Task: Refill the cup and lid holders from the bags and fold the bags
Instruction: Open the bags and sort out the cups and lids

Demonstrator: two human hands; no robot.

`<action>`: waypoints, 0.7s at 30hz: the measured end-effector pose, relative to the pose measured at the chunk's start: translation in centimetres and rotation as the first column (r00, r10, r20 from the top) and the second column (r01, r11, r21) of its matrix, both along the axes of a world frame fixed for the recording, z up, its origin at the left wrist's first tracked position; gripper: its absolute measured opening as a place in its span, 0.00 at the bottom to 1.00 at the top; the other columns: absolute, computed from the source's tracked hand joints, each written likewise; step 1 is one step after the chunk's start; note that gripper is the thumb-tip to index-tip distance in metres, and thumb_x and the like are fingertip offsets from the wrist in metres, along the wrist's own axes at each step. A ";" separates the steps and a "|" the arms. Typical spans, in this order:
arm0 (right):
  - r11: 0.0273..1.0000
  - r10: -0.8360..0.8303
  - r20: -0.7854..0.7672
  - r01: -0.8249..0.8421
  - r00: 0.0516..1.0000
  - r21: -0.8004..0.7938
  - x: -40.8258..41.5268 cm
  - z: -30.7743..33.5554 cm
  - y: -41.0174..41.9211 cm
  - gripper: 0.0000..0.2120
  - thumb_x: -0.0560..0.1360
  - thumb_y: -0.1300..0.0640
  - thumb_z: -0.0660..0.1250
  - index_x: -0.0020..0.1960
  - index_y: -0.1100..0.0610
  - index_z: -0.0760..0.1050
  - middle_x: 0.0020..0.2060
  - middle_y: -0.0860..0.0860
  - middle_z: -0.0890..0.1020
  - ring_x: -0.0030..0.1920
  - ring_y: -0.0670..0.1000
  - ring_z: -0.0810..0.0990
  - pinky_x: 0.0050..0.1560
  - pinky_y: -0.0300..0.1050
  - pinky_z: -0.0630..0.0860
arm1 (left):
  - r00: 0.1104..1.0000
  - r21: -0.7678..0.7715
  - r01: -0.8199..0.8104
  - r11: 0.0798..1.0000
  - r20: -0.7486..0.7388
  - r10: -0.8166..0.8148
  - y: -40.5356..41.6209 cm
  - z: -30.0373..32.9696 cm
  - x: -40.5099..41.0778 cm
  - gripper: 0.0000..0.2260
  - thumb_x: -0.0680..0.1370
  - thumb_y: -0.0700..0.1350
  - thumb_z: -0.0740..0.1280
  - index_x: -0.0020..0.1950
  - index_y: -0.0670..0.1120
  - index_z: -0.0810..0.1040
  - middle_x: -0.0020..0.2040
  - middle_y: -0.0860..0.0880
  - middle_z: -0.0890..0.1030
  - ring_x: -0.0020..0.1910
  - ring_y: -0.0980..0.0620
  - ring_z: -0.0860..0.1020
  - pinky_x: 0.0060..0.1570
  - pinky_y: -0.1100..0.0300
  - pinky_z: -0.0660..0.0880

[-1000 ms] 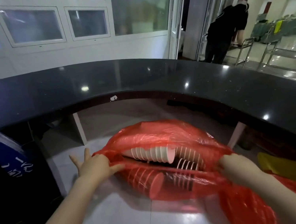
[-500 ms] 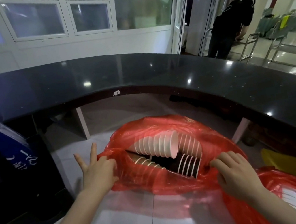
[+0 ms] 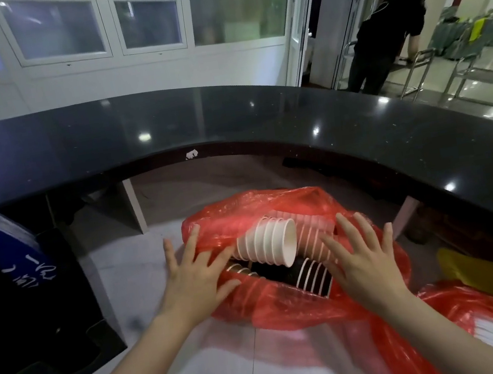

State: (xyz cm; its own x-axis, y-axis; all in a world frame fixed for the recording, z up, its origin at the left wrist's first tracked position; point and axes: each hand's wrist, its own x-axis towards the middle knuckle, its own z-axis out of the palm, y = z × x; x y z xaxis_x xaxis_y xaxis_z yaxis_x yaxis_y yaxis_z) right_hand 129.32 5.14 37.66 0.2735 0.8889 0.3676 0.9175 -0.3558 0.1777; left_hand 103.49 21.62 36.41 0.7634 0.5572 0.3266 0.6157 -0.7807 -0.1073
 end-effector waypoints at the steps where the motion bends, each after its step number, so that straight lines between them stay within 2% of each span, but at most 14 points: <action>1: 0.995 -0.077 -0.034 0.074 0.996 -0.071 0.5 -0.1 0.3 0.26 0.75 0.44 0.66 0.72 0.48 0.68 0.75 0.59 0.62 0.75 0.66 0.55 0.66 0.75 0.48 | 0.997 -0.045 -0.067 0.997 -0.037 0.065 0.4 -0.1 0.0 0.32 0.73 0.68 0.49 0.69 0.52 0.74 0.54 0.46 0.82 0.72 0.36 0.64 0.61 0.24 0.49; 3: 0.974 -0.188 -0.070 0.178 0.980 -0.138 1.6 -0.6 1.0 0.28 0.78 0.46 0.60 0.76 0.46 0.57 0.78 0.56 0.49 0.77 0.63 0.41 0.68 0.74 0.43 | 0.982 -0.105 -0.180 0.978 -0.074 0.173 1.5 -0.5 0.0 0.38 0.72 0.72 0.38 0.76 0.56 0.60 0.67 0.47 0.75 0.77 0.38 0.49 0.62 0.29 0.30; 4: 0.966 -0.219 -0.077 0.205 0.973 -0.155 2.1 -0.8 1.4 0.28 0.78 0.49 0.57 0.77 0.47 0.54 0.78 0.54 0.45 0.76 0.62 0.37 0.69 0.73 0.42 | 0.975 -0.134 -0.218 0.967 -0.078 0.209 2.1 -0.8 -0.1 0.40 0.70 0.73 0.32 0.78 0.58 0.52 0.73 0.48 0.68 0.77 0.41 0.42 0.60 0.34 0.23; 5: 0.960 -0.239 -0.080 0.223 0.968 -0.168 2.6 -0.9 1.8 0.28 0.78 0.52 0.55 0.77 0.48 0.52 0.78 0.53 0.42 0.76 0.62 0.34 0.69 0.73 0.41 | 0.969 -0.163 -0.245 0.956 -0.075 0.235 2.8 -1.0 0.0 0.40 0.69 0.73 0.28 0.78 0.58 0.47 0.75 0.49 0.64 0.77 0.42 0.38 0.59 0.36 0.21; 8: 0.943 -0.276 -0.113 0.246 0.955 -0.225 4.0 -0.6 3.6 0.29 0.77 0.58 0.54 0.77 0.48 0.52 0.78 0.53 0.39 0.75 0.63 0.32 0.69 0.72 0.39 | 0.956 -0.249 -0.294 0.923 -0.078 0.284 4.6 -1.0 0.8 0.33 0.73 0.68 0.32 0.78 0.59 0.45 0.77 0.50 0.60 0.77 0.43 0.37 0.61 0.36 0.24; 11: 0.930 -0.295 -0.226 0.224 0.928 -0.292 5.5 -0.4 5.1 0.31 0.78 0.62 0.54 0.77 0.47 0.50 0.78 0.52 0.40 0.77 0.62 0.39 0.71 0.69 0.46 | 0.955 -0.414 -0.285 0.864 -0.046 0.293 6.4 -1.0 2.2 0.25 0.80 0.58 0.43 0.77 0.60 0.50 0.78 0.53 0.58 0.78 0.45 0.43 0.67 0.33 0.33; 13: 0.934 -0.278 -0.368 0.160 0.887 -0.320 6.5 -0.6 6.1 0.27 0.80 0.57 0.54 0.78 0.47 0.53 0.79 0.50 0.45 0.77 0.60 0.46 0.73 0.65 0.52 | 0.947 -0.563 -0.259 0.785 0.011 0.320 8.0 -1.0 3.1 0.22 0.82 0.54 0.46 0.77 0.59 0.56 0.78 0.53 0.58 0.77 0.47 0.50 0.72 0.35 0.43; 14: 0.943 -0.256 -0.450 0.117 0.856 -0.312 6.9 -0.8 6.7 0.24 0.82 0.53 0.53 0.77 0.48 0.55 0.79 0.50 0.48 0.77 0.59 0.49 0.74 0.62 0.54 | 0.943 -0.609 -0.230 0.759 0.053 0.329 8.9 -1.0 3.6 0.21 0.82 0.52 0.48 0.76 0.58 0.60 0.77 0.53 0.60 0.76 0.47 0.54 0.73 0.38 0.48; 16: 0.957 -0.208 -0.568 0.044 0.797 -0.288 7.5 -1.2 8.1 0.25 0.81 0.45 0.54 0.77 0.50 0.58 0.78 0.51 0.53 0.76 0.57 0.55 0.74 0.57 0.56 | 0.938 -0.674 -0.154 0.723 0.131 0.322 10.8 -1.3 4.6 0.19 0.82 0.51 0.51 0.73 0.55 0.66 0.75 0.50 0.65 0.74 0.48 0.61 0.74 0.48 0.55; 18: 0.957 -0.190 -0.581 0.018 0.792 -0.290 8.2 -1.8 9.4 0.27 0.80 0.42 0.55 0.77 0.48 0.56 0.78 0.52 0.56 0.75 0.58 0.58 0.74 0.55 0.58 | 0.943 -0.751 -0.106 0.651 0.132 0.306 12.3 -1.8 5.6 0.19 0.82 0.53 0.53 0.72 0.54 0.69 0.74 0.50 0.66 0.73 0.49 0.61 0.73 0.57 0.54; 21: 0.948 -0.218 -0.514 0.055 0.830 -0.314 9.7 -2.5 11.0 0.27 0.80 0.42 0.53 0.77 0.42 0.51 0.76 0.53 0.60 0.72 0.60 0.64 0.70 0.53 0.63 | 0.947 -0.822 -0.123 0.556 0.069 0.313 14.1 -3.0 6.8 0.21 0.82 0.57 0.52 0.73 0.56 0.66 0.76 0.49 0.61 0.75 0.48 0.58 0.72 0.59 0.51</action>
State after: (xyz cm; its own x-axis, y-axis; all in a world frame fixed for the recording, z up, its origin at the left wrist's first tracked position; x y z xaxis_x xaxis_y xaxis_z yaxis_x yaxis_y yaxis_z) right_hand 138.98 16.10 35.12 0.4795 0.8684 -0.1261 0.8407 -0.4958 -0.2178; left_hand 110.28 35.74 33.44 0.5579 0.8000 -0.2206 0.7113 -0.3240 0.6238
